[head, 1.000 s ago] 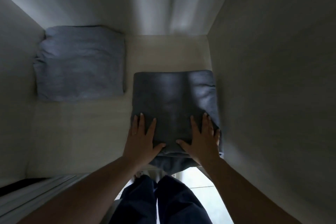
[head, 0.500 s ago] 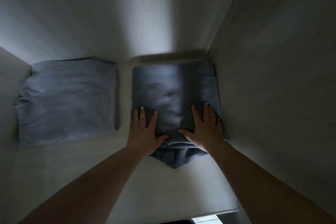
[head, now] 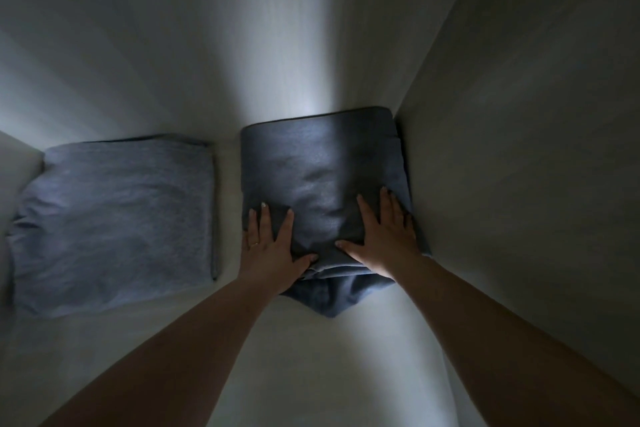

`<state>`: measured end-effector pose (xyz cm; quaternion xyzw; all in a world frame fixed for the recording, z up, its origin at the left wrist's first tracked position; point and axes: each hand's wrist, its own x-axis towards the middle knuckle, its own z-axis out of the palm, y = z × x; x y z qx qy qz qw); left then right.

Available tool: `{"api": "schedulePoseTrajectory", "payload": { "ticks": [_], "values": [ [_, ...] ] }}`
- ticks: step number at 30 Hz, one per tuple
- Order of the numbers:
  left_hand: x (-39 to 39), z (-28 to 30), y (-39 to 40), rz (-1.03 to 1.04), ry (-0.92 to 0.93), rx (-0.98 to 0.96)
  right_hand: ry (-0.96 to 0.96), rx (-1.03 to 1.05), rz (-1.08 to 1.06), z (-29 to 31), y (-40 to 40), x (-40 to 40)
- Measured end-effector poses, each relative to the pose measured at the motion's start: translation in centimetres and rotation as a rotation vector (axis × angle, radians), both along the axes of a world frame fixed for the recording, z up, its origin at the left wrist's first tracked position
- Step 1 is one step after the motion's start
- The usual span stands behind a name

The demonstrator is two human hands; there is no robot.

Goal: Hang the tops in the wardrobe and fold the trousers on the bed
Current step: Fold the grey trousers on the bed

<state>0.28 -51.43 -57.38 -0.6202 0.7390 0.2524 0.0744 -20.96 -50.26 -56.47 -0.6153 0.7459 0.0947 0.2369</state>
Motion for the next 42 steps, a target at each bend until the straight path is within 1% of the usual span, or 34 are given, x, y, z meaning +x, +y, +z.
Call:
{"api": "schedulePoseTrajectory", "payload": {
  "ticks": [5, 7, 8, 9, 10, 13, 14, 16, 20, 25, 29, 32, 35, 38, 40, 42],
  "values": [
    [0.0, 0.0, -0.7, 0.003, -0.001, -0.028, -0.025, 0.003, -0.047, 0.7, -0.7, 0.4],
    [0.0, 0.5, -1.5, -0.004, -0.013, 0.006, -0.030, 0.013, -0.057, 1.8, -1.2, 0.6],
    [0.1, 1.1, -1.8, 0.001, 0.014, 0.041, -0.040, 0.004, -0.069, 2.6, -1.3, 0.7],
    [0.3, 1.9, -2.2, 0.028, 0.084, 0.062, -0.067, -0.023, -0.090, 3.4, -1.4, 0.8],
    [0.7, 2.8, -2.4, 0.084, 0.196, 0.056, -0.128, -0.056, -0.119, 4.3, -1.5, 0.9],
    [2.3, 5.8, -2.0, 0.386, 0.528, 0.012, -0.466, -0.137, -0.299, 7.5, -0.7, 1.2],
    [2.8, 6.9, -1.3, 0.458, 0.618, 0.007, -0.548, -0.162, -0.336, 8.5, -0.1, 1.3],
    [3.8, 9.2, 0.3, 0.525, 0.719, -0.007, -0.619, -0.222, -0.347, 10.8, 1.3, 2.1],
    [5.5, 14.2, 3.5, 0.571, 0.839, -0.031, -0.773, -0.306, -0.410, 15.4, 4.2, 4.4],
    [7.5, 20.1, 7.6, 0.618, 0.997, -0.068, -0.757, -0.382, -0.281, 20.4, 7.9, 7.8],
    [9.8, 24.5, 11.8, 0.720, 1.136, -0.113, -0.816, -0.401, -0.167, 25.0, 10.0, 11.8],
    [11.9, 27.6, 16.3, 0.756, 1.208, -0.240, -0.878, -0.369, -0.027, 27.9, 12.2, 15.3],
    [13.2, 29.9, 21.5, 0.814, 1.218, -0.397, -1.059, -0.332, 0.076, 30.5, 15.3, 18.5],
    [12.8, 33.0, 27.6, 0.957, 1.249, -0.526, -1.169, -0.249, 0.254, 33.4, 19.0, 19.9],
    [13.4, 33.7, 33.2, 1.046, 1.259, -0.600, -1.243, -0.170, 0.366, 33.9, 22.4, 21.5],
    [13.9, 34.0, 39.6, 1.158, 1.248, -0.721, -1.291, -0.088, 0.496, 33.9, 26.4, 23.4]
  ]
}}
